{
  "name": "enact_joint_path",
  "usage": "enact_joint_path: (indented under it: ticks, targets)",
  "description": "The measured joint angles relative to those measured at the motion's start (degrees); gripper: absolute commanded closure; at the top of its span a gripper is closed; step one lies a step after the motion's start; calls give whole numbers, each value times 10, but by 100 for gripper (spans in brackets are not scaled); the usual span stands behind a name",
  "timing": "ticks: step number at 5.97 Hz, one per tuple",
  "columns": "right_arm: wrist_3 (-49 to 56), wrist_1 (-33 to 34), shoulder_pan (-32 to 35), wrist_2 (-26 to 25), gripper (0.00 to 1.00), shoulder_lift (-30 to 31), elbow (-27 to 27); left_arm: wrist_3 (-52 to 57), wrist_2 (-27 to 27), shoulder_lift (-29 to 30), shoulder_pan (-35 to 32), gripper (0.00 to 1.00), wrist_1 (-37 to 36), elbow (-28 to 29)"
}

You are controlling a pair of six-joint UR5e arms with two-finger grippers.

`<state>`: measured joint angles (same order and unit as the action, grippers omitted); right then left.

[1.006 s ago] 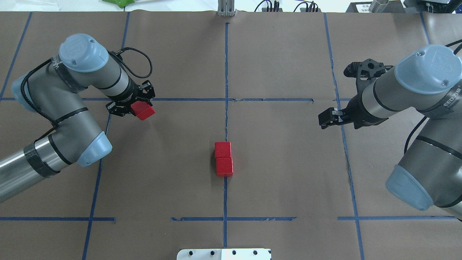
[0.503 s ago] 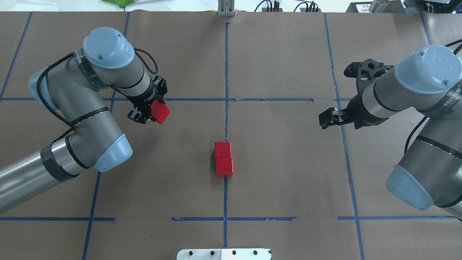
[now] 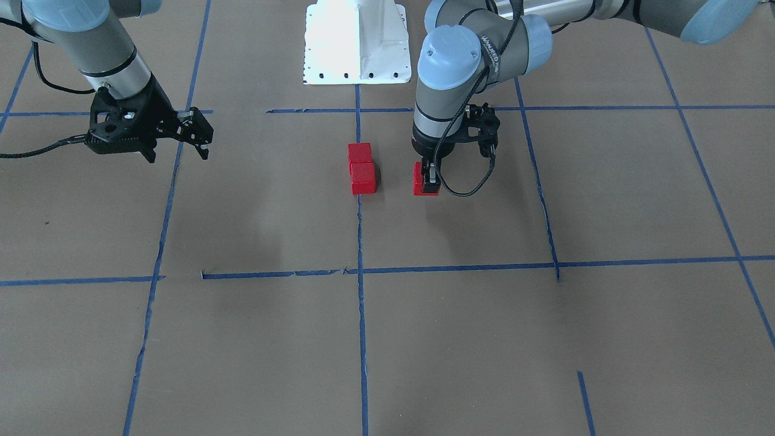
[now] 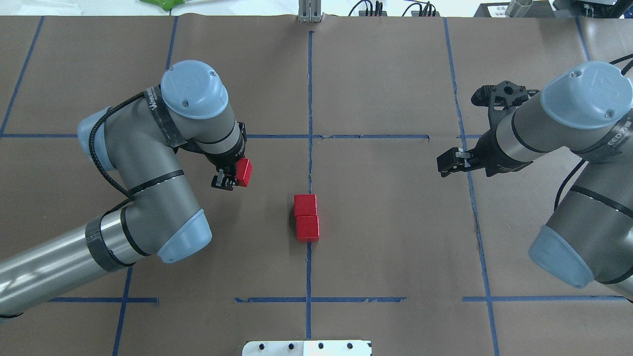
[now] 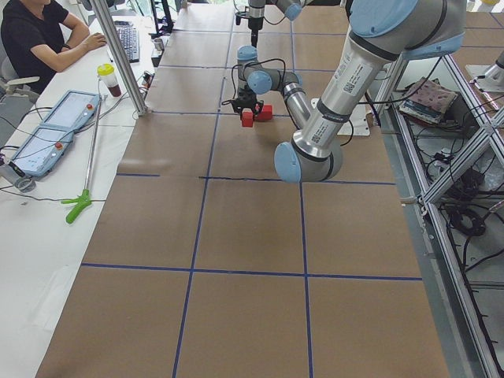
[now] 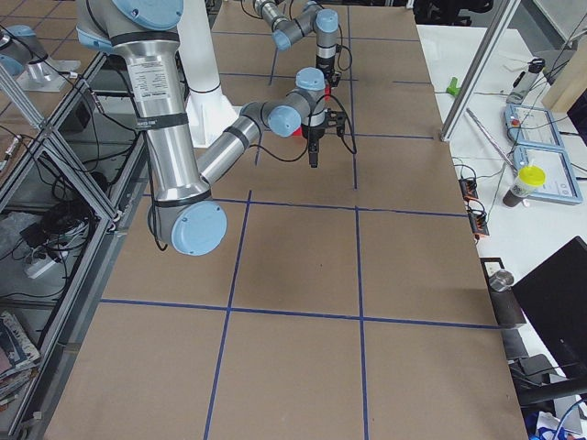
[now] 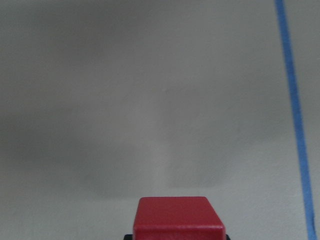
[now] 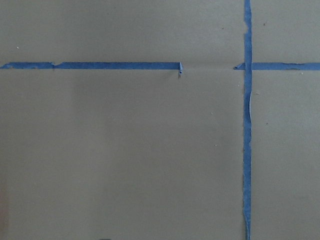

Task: Form red blocks into L shape at center
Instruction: 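Set the cube beside the farther center cube, on the left-arm side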

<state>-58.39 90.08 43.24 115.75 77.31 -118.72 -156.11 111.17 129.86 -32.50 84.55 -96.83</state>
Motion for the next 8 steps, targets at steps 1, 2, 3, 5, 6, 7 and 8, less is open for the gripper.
enact_joint_path:
  ticks: [1, 2, 3, 5, 6, 7, 8]
  targets:
    - [-1, 0, 0, 0, 0, 0, -1, -46, 2, 1, 12, 97, 22, 2]
    - [-2, 0, 0, 0, 0, 0, -1, -81, 2, 0, 24, 97, 49, 7]
    - [-2, 0, 0, 0, 0, 0, -1, -103, 1, 0, 33, 97, 61, 16]
    - [-3, 0, -1, 0, 0, 0, 0, -128, -2, 6, 46, 97, 66, 29]
    - [-3, 0, -1, 0, 0, 0, 0, -139, -3, 11, 50, 97, 69, 34]
    - [-3, 0, -1, 0, 0, 0, 0, -143, -4, 18, 52, 97, 74, 45]
    - [-4, 0, -1, 1, 0, 0, 0, -145, -7, 24, 52, 97, 80, 59]
